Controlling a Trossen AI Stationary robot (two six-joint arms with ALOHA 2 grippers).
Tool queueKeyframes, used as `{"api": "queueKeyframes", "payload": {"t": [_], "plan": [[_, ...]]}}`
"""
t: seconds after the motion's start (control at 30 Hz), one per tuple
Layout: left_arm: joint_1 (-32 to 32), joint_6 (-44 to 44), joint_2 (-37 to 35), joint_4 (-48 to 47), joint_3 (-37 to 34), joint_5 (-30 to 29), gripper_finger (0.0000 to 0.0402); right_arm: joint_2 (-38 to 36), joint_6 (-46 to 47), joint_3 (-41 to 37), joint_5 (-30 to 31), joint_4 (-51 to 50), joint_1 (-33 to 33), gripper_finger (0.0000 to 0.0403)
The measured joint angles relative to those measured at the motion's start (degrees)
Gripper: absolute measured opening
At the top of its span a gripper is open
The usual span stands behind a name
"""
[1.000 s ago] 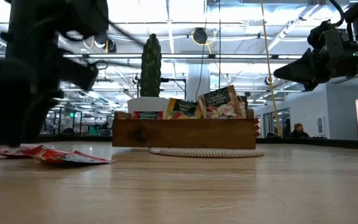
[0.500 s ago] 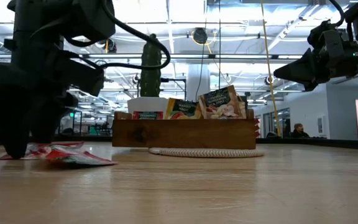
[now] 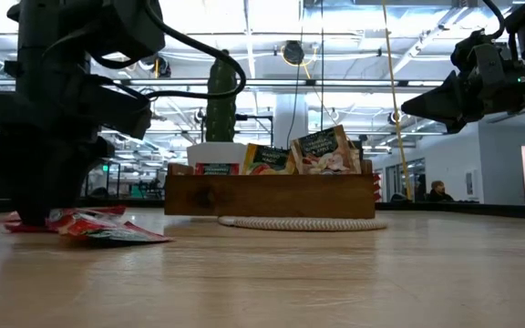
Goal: Pick & Place Tea
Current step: Put the red tea bag into the left section of the wooden organizer
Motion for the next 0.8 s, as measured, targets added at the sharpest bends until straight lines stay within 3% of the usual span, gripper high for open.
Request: {"api": "queueKeyframes", "payload": {"t": [0.43, 0.6, 0.7, 0.8], "plan": [[0.0, -1.0, -2.7, -3.4, -0.2, 1.2, 0.0056, 0.0, 0.0, 0.0, 0.0, 0.0, 0.0, 0.0000], [0.0, -3.6, -7.7, -4.4, -0.5, 0.2, 0.0048, 0.0, 0.0, 0.0, 0.0, 0.0, 0.0, 0.0000], [-0.3, -4.5, -11.9, -3.3, -0.3, -4.4, 0.0048, 0.0, 0.0, 0.0, 0.0, 0.0, 0.0, 0.0000], [-0.6, -4.3, -16.1, -1.8, -0.3, -15.1, 0.0048, 0.0, 0.0, 0.0, 0.0, 0.0, 0.0, 0.0000]]}}
